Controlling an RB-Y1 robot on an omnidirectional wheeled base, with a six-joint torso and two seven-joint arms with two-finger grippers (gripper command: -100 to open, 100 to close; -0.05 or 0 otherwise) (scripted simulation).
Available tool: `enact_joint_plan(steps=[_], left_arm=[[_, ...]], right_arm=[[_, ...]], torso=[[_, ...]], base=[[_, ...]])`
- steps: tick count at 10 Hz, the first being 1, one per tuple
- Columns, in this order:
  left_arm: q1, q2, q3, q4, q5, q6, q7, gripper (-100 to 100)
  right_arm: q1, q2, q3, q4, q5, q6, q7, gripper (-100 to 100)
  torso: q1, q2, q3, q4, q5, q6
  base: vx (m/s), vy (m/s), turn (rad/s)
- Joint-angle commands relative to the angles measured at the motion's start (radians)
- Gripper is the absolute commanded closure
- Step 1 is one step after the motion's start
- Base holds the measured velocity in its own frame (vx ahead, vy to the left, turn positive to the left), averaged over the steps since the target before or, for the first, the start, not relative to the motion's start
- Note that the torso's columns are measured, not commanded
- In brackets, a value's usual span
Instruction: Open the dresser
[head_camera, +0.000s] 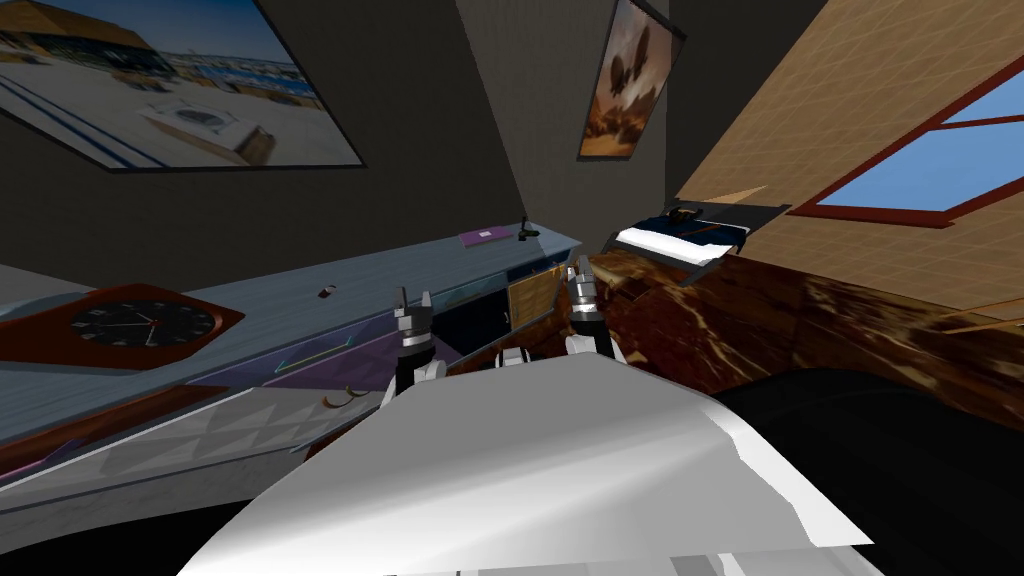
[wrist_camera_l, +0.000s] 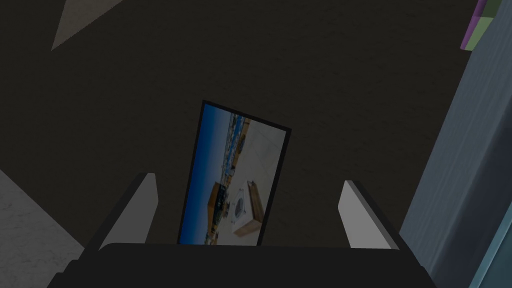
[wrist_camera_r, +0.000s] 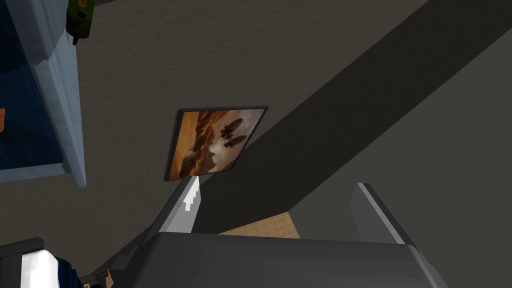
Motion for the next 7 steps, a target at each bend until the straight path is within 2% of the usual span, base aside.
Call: enact_joint_plan(steps=[1,2,3,5,6,7], left_arm=[[-0.014,0.002,0.005,0.068,0.009,-0.046,0.01,-100],[-0.021,0.004,0.009,0.095,0.015,-0.072,0.016,-100],[-0.021,0.004,0.009,0.105,0.015,-0.072,0.016,-100],[-0.037,0.007,0.015,0.172,0.027,-0.124,0.028,-100],[-0.037,0.007,0.015,0.182,0.027,-0.124,0.028,-100],[-0.045,0.009,0.019,0.218,0.033,-0.15,0.034,-100]], right_arm=[[0.0,0.0,0.0,0.0,0.0,0.0,0.0,0],[0.0,0.0,0.0,0.0,0.0,0.0,0.0,0],[0.0,0.0,0.0,0.0,0.0,0.0,0.0,0],[0.0,0.0,0.0,0.0,0.0,0.0,0.0,0],[0.0,0.0,0.0,0.0,0.0,0.0,0.0,0],[0.0,0.0,0.0,0.0,0.0,0.0,0.0,0]], torso=[[0.001,0.0,0.0,0.0,0.0,0.0],[0.002,0.0,0.0,0.0,0.0,0.0],[0.0,-0.001,-0.001,0.0,0.0,0.0],[0.003,0.0,0.0,0.0,0.001,0.0],[0.001,0.0,0.0,0.0,0.0,0.0],[0.002,0.001,0.001,0.0,0.0,0.0]], base=[[0.037,-0.087,0.036],[0.066,-0.121,0.072],[0.06,-0.094,0.023],[0.056,-0.094,0.047],[0.03,-0.091,0.025],[0.035,-0.085,0.033]])
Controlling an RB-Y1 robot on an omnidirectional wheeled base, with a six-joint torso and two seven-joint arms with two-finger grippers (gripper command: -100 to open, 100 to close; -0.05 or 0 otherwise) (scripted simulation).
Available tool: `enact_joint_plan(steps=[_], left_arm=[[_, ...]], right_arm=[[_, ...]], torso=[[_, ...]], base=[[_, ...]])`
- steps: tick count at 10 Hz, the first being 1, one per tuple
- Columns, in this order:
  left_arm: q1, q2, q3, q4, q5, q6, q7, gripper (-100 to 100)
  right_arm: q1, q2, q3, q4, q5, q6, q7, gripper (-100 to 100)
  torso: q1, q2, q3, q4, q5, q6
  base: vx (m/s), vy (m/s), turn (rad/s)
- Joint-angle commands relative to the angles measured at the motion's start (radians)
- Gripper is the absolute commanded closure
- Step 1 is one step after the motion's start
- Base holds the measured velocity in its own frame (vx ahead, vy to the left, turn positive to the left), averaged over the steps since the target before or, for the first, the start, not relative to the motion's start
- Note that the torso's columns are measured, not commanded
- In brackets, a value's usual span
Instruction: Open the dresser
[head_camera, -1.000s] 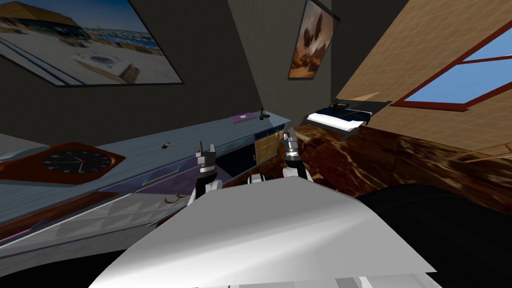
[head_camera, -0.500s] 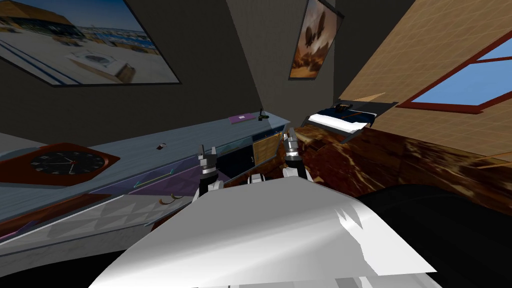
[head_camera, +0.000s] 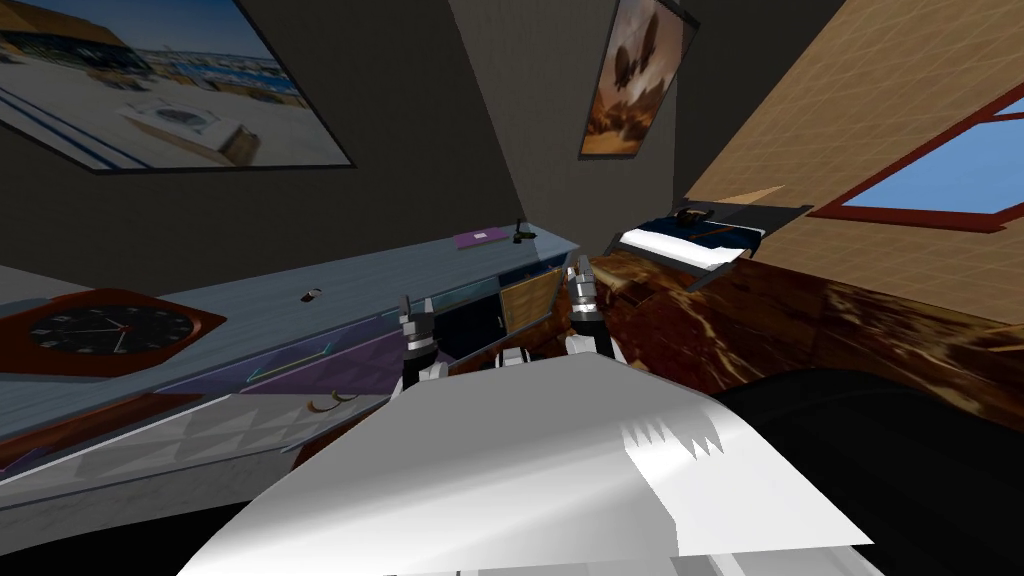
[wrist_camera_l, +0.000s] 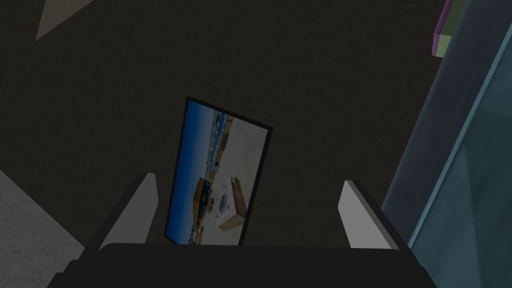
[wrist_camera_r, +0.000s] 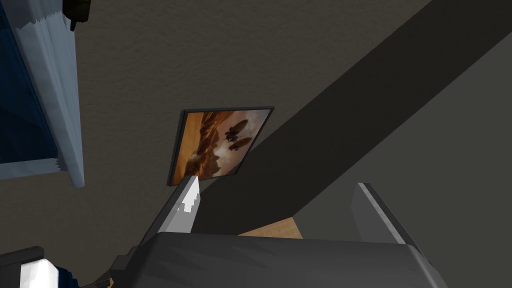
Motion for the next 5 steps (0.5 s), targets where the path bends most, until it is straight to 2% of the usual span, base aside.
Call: enact_joint_plan(steps=[1,2,4,5], left_arm=[[-0.019,0.006,0.008,0.085,0.013,-0.059,0.014,-100],[-0.019,0.006,0.008,0.095,0.013,-0.059,0.014,-100],[-0.037,0.012,0.015,0.164,0.025,-0.112,0.026,-100],[-0.037,0.012,0.015,0.182,0.025,-0.112,0.026,-100]], right_arm=[[0.0,0.0,0.0,0.0,0.0,0.0,0.0,0],[0.0,0.0,0.0,0.0,0.0,0.0,0.0,0],[0.0,0.0,0.0,0.0,0.0,0.0,0.0,0],[0.0,0.0,0.0,0.0,0.0,0.0,0.0,0]], torso=[[0.0,-0.001,0.0,0.0,0.0,0.0],[-0.001,-0.003,-0.001,-0.001,0.0,0.0],[0.0,-0.002,-0.001,0.0,0.0,0.0],[-0.001,-0.001,-0.001,0.0,0.0,0.0]], base=[[0.068,-0.113,0.06],[0.051,-0.096,0.026],[0.05,-0.113,0.052],[0.033,-0.092,0.029]])
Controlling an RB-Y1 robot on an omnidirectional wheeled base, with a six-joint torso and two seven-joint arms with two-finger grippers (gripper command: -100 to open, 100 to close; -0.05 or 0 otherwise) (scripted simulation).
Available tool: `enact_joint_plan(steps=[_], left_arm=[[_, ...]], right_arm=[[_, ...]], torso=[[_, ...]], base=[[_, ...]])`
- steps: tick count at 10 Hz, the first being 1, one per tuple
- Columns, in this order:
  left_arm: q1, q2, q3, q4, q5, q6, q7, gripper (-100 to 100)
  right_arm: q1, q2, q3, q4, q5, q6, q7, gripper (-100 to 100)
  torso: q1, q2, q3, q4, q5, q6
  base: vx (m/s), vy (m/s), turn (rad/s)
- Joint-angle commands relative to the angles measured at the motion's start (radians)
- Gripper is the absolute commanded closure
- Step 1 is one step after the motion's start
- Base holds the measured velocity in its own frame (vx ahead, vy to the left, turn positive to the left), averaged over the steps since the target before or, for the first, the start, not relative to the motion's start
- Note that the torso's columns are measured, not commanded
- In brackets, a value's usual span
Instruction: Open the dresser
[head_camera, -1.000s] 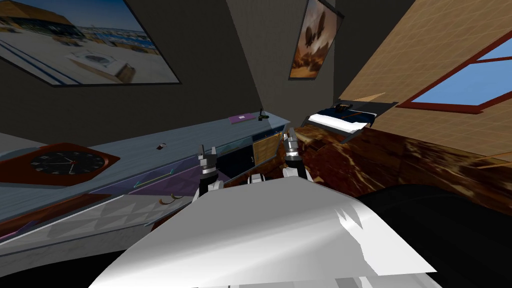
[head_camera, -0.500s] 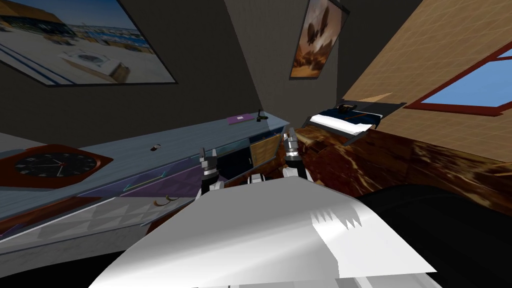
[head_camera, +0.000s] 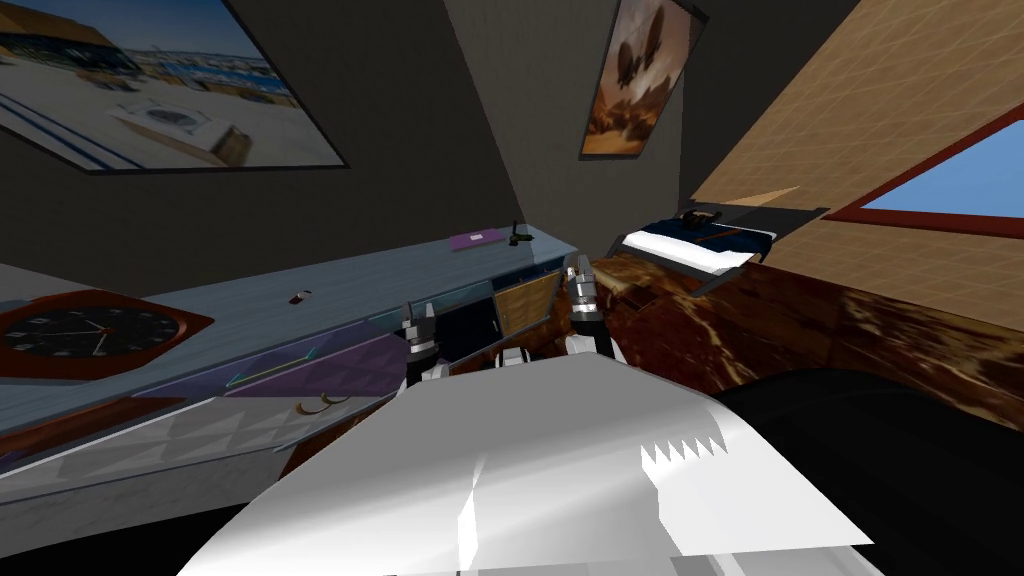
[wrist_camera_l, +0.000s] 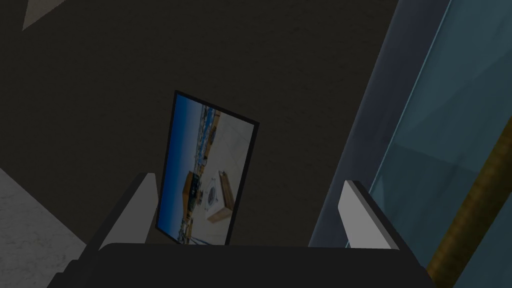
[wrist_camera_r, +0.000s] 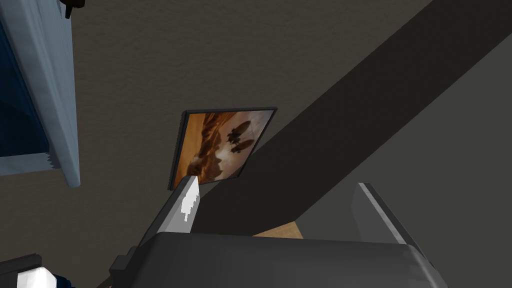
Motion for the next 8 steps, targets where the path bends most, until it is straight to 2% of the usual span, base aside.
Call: enact_joint_plan(steps=[1,6,8], left_arm=[[-0.01,0.005,0.005,0.074,0.01,-0.046,0.011,-100],[-0.038,0.014,0.015,0.195,0.027,-0.124,0.03,-100],[-0.038,0.014,0.015,0.213,0.027,-0.124,0.03,-100]], right_arm=[[0.0,0.0,0.0,0.0,0.0,0.0,0.0,0],[0.0,0.0,0.0,0.0,0.0,0.0,0.0,0],[0.0,0.0,0.0,0.0,0.0,0.0,0.0,0]], torso=[[0.002,0.001,0.001,0.0,0.0,0.0],[0.002,-0.005,-0.002,-0.004,0.004,0.003],[0.002,-0.009,-0.004,-0.007,0.006,0.006]], base=[[0.043,-0.089,0.035],[0.041,-0.087,0.045],[0.018,-0.04,0.019]])
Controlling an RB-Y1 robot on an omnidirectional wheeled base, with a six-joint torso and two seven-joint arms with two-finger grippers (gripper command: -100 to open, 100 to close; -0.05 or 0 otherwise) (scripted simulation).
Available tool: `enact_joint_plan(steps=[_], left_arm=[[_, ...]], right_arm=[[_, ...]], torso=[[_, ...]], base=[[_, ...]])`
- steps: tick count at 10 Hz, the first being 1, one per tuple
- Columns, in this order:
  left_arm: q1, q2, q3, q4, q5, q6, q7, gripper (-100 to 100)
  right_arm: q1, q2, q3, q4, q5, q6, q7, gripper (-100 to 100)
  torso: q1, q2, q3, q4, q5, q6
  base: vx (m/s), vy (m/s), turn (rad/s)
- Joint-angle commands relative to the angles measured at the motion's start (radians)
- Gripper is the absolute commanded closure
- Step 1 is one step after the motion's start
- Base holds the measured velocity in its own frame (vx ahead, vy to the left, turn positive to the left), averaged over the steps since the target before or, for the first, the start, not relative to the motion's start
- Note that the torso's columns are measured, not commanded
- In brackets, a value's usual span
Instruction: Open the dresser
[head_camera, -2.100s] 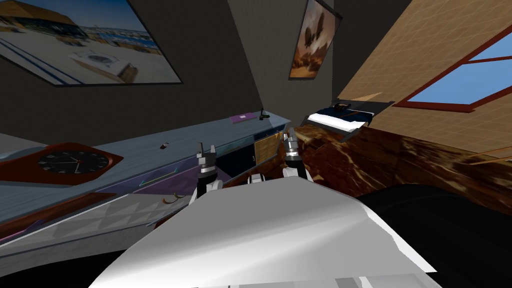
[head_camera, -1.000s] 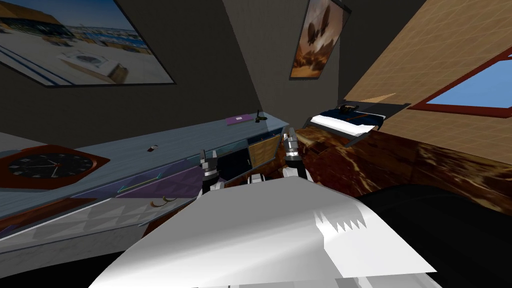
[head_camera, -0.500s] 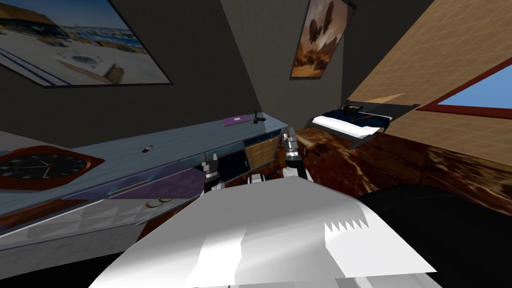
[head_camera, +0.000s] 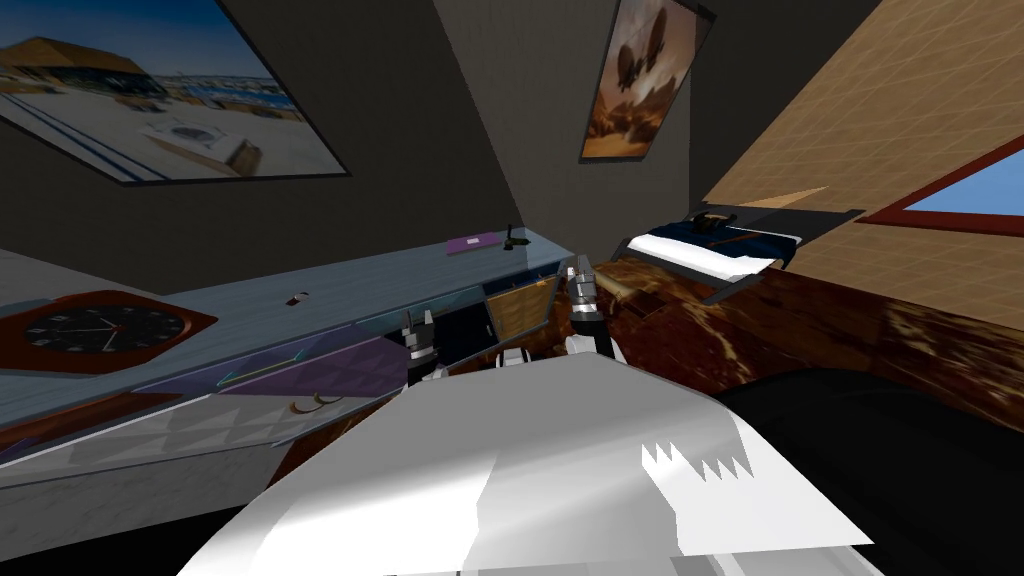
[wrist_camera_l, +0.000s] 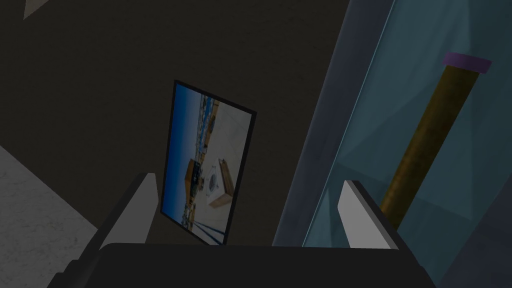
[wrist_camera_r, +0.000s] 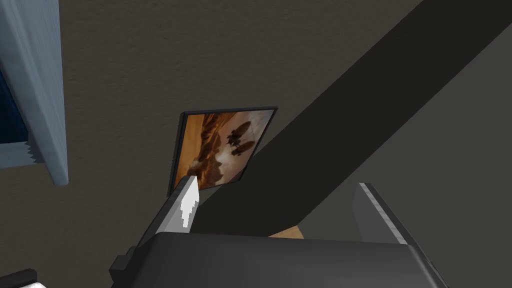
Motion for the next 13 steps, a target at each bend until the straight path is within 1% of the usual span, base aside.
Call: enact_joint_plan(steps=[1,2,3,4,5,7,8,11,12,13], left_arm=[[-0.011,0.0,-0.005,0.066,0.004,-0.025,0.007,-100],[-0.011,0.0,-0.005,0.073,0.004,-0.025,0.007,-100],[-0.019,0.003,-0.001,0.1,0.009,-0.05,0.013,-100],[-0.019,0.003,-0.001,0.116,0.009,-0.05,0.013,-100],[-0.028,0.007,0.002,0.145,0.015,-0.074,0.019,-100],[-0.028,0.007,0.002,0.156,0.015,-0.074,0.019,-100],[-0.036,0.011,0.005,0.187,0.02,-0.097,0.024,-100],[-0.036,0.011,0.005,0.195,0.02,-0.097,0.024,-100],[-0.043,0.016,0.008,0.223,0.025,-0.119,0.029,-100],[-0.043,0.016,0.008,0.232,0.025,-0.119,0.029,-100]], right_arm=[[0.0,0.0,0.0,0.0,0.0,0.0,0.0,0],[0.0,0.0,0.0,0.0,0.0,0.0,0.0,0],[0.0,0.0,0.0,0.0,0.0,0.0,0.0,0],[0.0,0.0,0.0,0.0,0.0,0.0,0.0,0],[0.0,0.0,0.0,0.0,0.0,0.0,0.0,0],[0.0,0.0,0.0,0.0,0.0,0.0,0.0,0],[0.0,0.0,0.0,0.0,0.0,0.0,0.0,0],[0.0,0.0,0.0,0.0,0.0,0.0,0.0,0],[0.0,0.0,0.0,0.0,0.0,0.0,0.0,0],[0.0,0.0,0.0,0.0,0.0,0.0,0.0,0]], torso=[[0.002,-0.001,0.0,-0.001,0.002,0.001],[0.0,-0.003,-0.001,-0.003,0.003,0.001],[0.0,-0.004,-0.002,-0.004,0.003,0.001],[-0.001,-0.006,-0.003,-0.005,0.003,0.001],[0.0,-0.006,-0.003,-0.005,0.004,0.002],[0.001,-0.004,-0.002,-0.004,0.003,0.003],[0.002,-0.004,-0.002,-0.004,0.004,0.004],[0.001,-0.004,-0.002,-0.003,0.004,0.003],[0.001,-0.004,-0.002,-0.003,0.004,0.004],[-0.001,-0.005,-0.002,-0.003,0.002,0.002]], base=[[0.017,-0.043,0.032],[0.015,-0.057,0.029],[0.037,-0.086,0.041],[0.04,-0.076,0.023],[0.035,-0.085,0.039],[0.018,-0.044,0.02],[0.019,-0.042,0.011],[0.012,-0.029,0.013],[0.006,-0.05,0.012],[0.01,-0.077,-0.012]])
